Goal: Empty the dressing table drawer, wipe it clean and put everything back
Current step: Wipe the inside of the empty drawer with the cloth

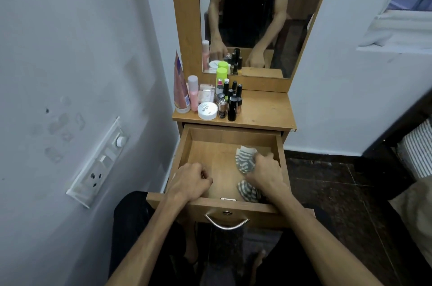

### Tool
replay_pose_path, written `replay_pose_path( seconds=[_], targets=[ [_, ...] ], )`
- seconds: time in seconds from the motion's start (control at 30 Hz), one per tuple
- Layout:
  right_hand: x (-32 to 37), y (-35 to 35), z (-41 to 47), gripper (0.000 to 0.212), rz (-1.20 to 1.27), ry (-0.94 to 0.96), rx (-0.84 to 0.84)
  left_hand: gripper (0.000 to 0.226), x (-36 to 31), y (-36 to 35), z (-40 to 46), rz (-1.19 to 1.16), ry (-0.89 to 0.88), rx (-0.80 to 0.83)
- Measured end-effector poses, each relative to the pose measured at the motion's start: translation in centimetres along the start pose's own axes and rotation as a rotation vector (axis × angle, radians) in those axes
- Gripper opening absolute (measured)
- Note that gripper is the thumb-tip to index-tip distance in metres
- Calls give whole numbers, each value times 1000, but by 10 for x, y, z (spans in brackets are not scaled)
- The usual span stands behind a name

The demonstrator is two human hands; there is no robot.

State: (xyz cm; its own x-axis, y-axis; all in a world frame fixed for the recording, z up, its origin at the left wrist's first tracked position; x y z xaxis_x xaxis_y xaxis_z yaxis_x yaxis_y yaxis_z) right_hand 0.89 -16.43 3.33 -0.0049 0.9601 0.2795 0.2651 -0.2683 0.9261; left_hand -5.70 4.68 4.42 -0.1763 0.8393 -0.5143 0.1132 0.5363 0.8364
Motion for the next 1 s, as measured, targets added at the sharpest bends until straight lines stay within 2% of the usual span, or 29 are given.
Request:
replay_pose_path(
  seconds=[0.03, 0.1, 0.2, 0.3, 0.37, 0.47, 0.57, 0.7, 0.77, 0.9, 1.0],
  targets=[
    [-3, 8, 2, 52, 14, -13, -80, 14, 1, 0, 1, -10, -4, -9],
    [-7, 24, 5, 49, 10, -33, -224, 13, 0, 3, 1, -29, -26, -40],
    [5, 40, 11, 45, -183, 1, -288, 11, -1, 14, 6, -88, -73, -129],
    [16, 26, 19, 33, -337, 35, -187, 12, 0, 38, 20, -65, -132, -298],
    [13, 11, 23, 35, -360, -4, -120, 12, 5, 54, 37, -9, -155, -398],
    [4, -5, 29, 55, -286, -86, -53, 19, 19, 62, 56, 95, -169, -447],
    [2, -13, 34, 80, -135, -162, 94, 30, 40, 51, 65, 79, -155, -440],
    [11, -14, 40, 64, -4, -194, 186, 37, 55, 42, 72, -64, -107, -423],
    [28, -17, 43, 59, 53, -117, 189, 41, 58, 42, 72, -95, -101, -429],
    [94, -33, 39, 65, 258, 84, 248, 39, 59, 41, 71, -109, -129, -435],
    [145, -53, 49, 44, 338, 189, 300, 33, 55, 43, 70, -120, -136, -455]
  ],
)
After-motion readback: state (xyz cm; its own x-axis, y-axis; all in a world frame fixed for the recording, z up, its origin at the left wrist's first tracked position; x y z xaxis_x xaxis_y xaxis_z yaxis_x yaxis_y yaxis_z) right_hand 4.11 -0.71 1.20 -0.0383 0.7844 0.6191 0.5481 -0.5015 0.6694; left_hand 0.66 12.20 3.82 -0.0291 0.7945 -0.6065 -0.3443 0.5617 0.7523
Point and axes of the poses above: each hand's wrist, its own z-axis towards the middle knuckle, its own y-axis out of the back of the hand, x = y × z, the point moved 6 cm from there along z, towards the middle knuckle, and after that the axes turned 1 degree about y, right-handed, at the moved point
